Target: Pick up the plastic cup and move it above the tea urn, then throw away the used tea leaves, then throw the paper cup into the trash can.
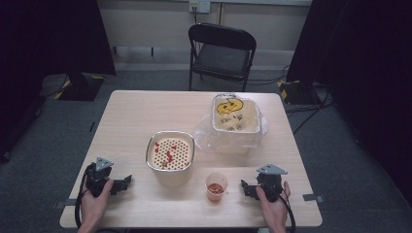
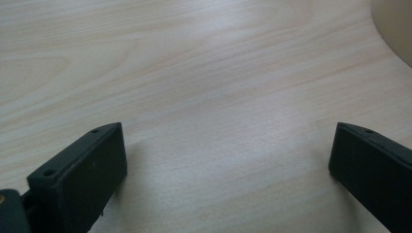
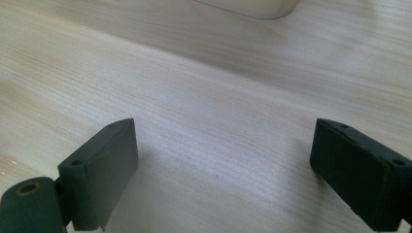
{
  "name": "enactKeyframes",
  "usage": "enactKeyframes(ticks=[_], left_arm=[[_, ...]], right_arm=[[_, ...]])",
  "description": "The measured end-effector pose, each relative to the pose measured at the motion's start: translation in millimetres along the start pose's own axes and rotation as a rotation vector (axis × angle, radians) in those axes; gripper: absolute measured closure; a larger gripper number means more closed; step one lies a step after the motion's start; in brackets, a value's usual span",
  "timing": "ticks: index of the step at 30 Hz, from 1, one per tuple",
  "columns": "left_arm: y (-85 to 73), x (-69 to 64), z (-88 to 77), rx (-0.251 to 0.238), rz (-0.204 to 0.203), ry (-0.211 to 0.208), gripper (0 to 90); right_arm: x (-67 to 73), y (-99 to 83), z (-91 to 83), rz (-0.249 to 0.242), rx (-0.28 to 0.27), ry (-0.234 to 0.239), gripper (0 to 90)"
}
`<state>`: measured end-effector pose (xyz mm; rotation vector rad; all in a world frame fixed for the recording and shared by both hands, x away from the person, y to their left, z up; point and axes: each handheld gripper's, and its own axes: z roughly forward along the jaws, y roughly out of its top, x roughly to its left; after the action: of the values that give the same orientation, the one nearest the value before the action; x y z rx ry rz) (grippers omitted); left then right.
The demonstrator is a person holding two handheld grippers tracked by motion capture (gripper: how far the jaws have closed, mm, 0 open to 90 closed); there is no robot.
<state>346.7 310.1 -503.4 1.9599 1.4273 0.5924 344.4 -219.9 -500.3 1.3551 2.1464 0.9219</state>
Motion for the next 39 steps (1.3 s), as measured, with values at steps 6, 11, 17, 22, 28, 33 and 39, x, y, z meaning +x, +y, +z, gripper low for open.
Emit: enactKeyframes(ticks=[6, 11, 17, 22, 28, 33, 39], left_arm=[[0.0, -0.1, 0.0, 0.0, 0.0, -0.001, 0.0], [0.0, 0.0, -0.1, 0.0, 0.0, 0.0, 0.0], [0.0, 0.0, 0.0, 0.0, 0.0, 0.0, 0.0], [0.0, -0.1, 0.0, 0.0, 0.0, -0.001, 0.0], [0.0, -0.1, 0.0, 0.0, 0.0, 0.0, 0.0], [0.0, -0.1, 0.0, 0.0, -0.001, -0.001, 0.0], [0.0, -0.1, 0.0, 0.0, 0.0, 0.0, 0.0]], right_arm=[[0.1, 0.0, 0.0, -0.001, 0.0, -0.001, 9.3], [1.2, -0.7, -1.0, 0.014, 0.003, -0.009, 9.8], [2.3, 1.8, -5.1, 0.03, 0.01, 0.052, 13.4], [15.1, 4.3, -14.9, 0.007, 0.023, 0.149, 16.2], [27.4, 3.5, -25.7, -0.016, 0.001, 0.227, 21.9], [41.9, -1.3, -33.4, -0.076, 0.006, 0.284, 22.9], [58.6, 5.0, -37.9, -0.124, -0.023, 0.357, 21.6]])
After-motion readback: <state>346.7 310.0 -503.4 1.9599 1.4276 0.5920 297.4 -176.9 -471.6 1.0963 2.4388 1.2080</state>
